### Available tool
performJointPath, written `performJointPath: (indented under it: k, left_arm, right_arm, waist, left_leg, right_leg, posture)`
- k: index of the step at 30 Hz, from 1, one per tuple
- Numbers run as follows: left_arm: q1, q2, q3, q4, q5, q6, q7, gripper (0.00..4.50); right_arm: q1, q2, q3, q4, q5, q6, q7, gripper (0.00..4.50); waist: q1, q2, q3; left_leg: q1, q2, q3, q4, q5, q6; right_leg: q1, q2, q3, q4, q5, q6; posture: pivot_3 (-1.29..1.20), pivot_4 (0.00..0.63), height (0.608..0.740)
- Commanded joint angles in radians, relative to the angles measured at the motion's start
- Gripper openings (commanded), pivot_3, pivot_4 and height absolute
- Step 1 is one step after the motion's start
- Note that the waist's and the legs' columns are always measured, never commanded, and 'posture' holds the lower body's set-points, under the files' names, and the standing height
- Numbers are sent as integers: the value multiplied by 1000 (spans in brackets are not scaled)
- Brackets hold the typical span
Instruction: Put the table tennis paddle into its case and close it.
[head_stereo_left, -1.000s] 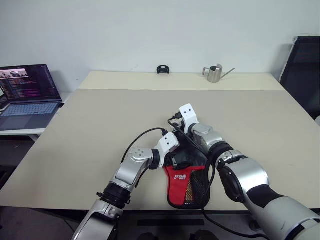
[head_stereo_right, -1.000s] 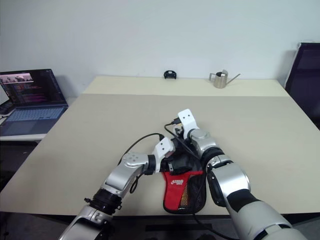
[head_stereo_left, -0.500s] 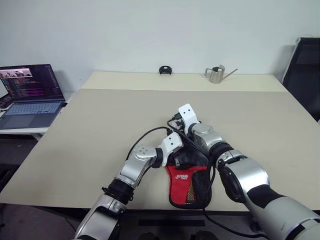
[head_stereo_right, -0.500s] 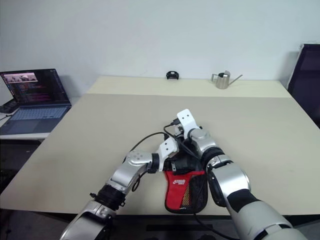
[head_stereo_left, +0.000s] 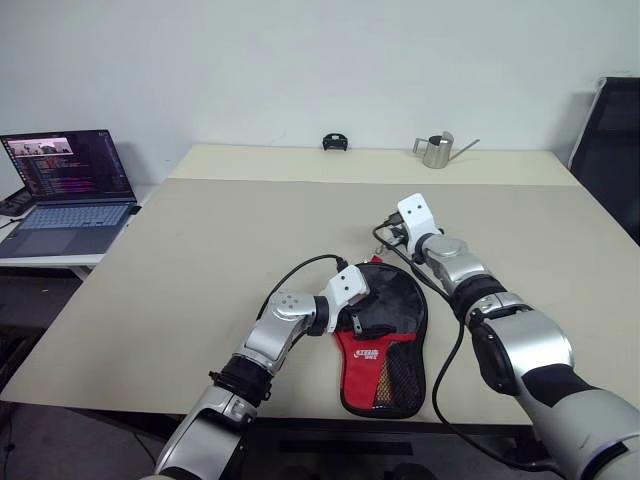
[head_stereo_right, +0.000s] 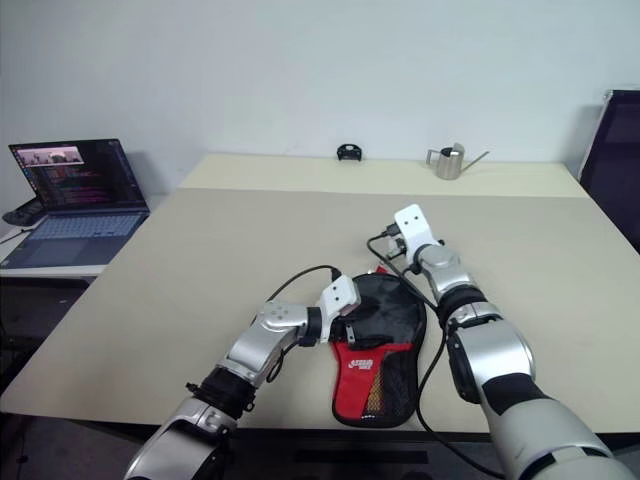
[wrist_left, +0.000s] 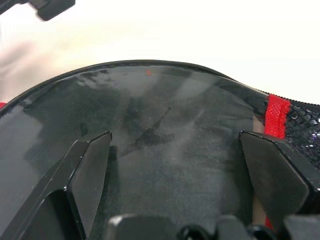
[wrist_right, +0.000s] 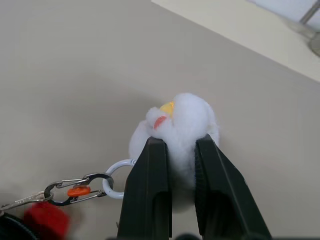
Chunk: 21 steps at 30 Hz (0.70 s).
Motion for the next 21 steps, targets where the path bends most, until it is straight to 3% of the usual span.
performJointPath:
  k: [1, 7, 16, 21]
  left_arm:
    - [46, -7, -67, 77, 45, 16, -16, 4459]
    - [22, -18, -61, 127, 50, -6, -13, 4459]
    - [-42, -53, -52, 236, 57, -54, -12, 4459]
    - [-67, -66, -47, 284, 61, -78, -13, 4459]
  right_arm:
    - [58, -62, 1, -103, -5, -8, 24, 201]
    - [284, -149, 11, -472, 5, 145, 128, 201]
    - [628, -325, -37, -1230, 73, 561, 292, 197]
    - [748, -409, -76, -1484, 152, 760, 362, 194]
  waist:
    - [3, 0, 0]
    - [17, 2, -2]
    - [29, 5, -3]
    - [41, 4, -3]
  left_leg:
    - [0, 0, 0, 0, 0, 0]
    - [0, 0, -1, 0, -1, 1]
    - [8, -2, -4, 0, -1, 3]
    - [9, -3, -5, 0, -1, 4]
  right_leg:
    - [0, 0, 0, 0, 0, 0]
    - [1, 0, -1, 0, 0, 0]
    - [11, 0, -3, -2, -1, 1]
    - [12, 0, -4, -3, -1, 2]
  posture:
    - [0, 150, 740]
    - [0, 150, 740]
    - [0, 150, 740]
    - [0, 150, 740]
